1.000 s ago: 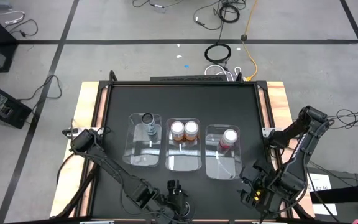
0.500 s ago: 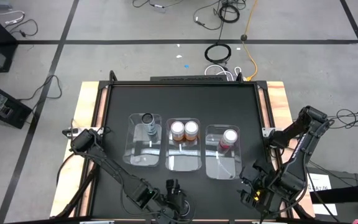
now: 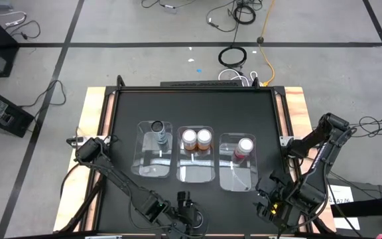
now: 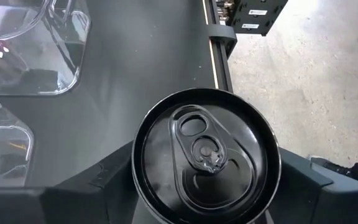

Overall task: Sort soda cans
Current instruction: Put the white-blue soda can into the left transparent bin

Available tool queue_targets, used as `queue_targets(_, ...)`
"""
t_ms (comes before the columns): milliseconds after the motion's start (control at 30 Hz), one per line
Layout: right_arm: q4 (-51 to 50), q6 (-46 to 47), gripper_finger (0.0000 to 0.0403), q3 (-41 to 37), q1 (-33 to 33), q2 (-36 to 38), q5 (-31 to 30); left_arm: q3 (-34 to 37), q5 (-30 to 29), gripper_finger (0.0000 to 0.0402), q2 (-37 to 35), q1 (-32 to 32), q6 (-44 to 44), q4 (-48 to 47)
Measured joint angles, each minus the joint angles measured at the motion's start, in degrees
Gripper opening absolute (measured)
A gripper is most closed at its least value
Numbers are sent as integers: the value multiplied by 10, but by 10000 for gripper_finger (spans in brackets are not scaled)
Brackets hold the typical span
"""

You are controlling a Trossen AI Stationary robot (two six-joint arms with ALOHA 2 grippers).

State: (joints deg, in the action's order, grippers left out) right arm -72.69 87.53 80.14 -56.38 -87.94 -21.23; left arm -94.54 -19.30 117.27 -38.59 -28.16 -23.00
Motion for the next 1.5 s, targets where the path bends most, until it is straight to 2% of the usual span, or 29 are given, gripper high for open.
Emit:
queue_targets(333,2,1,370,0,0,0,-29,1,-5,291,-19,8,0,9)
queue_targets(567,5,1,370,0,0,0,-30,0,-42,292,-85,22,-3,-12)
queue_targets(633,5,4,370,0,0,0,-30,0,-54,292,-113,27,-30,-30)
queue_targets(833,5,18,370,0,0,0,-69,0,-87,292,-213,47,-91,-179)
queue_targets(967,5,23,370,0,2,0,-88,0,-132,292,-270,53,-146,-303)
queue_targets(1133,4,56,370,0,6,0,-116,1,-192,292,-310,57,-264,-507)
queue_targets(1267,3,79,370,0,6,0,-140,22,-217,293,-326,57,-388,-642)
queue_targets(1333,1,88,370,0,6,0,-150,42,-219,293,-326,57,-422,-673)
queue_targets(1500,0,94,370,0,15,0,-160,116,-225,293,-329,69,-429,-649)
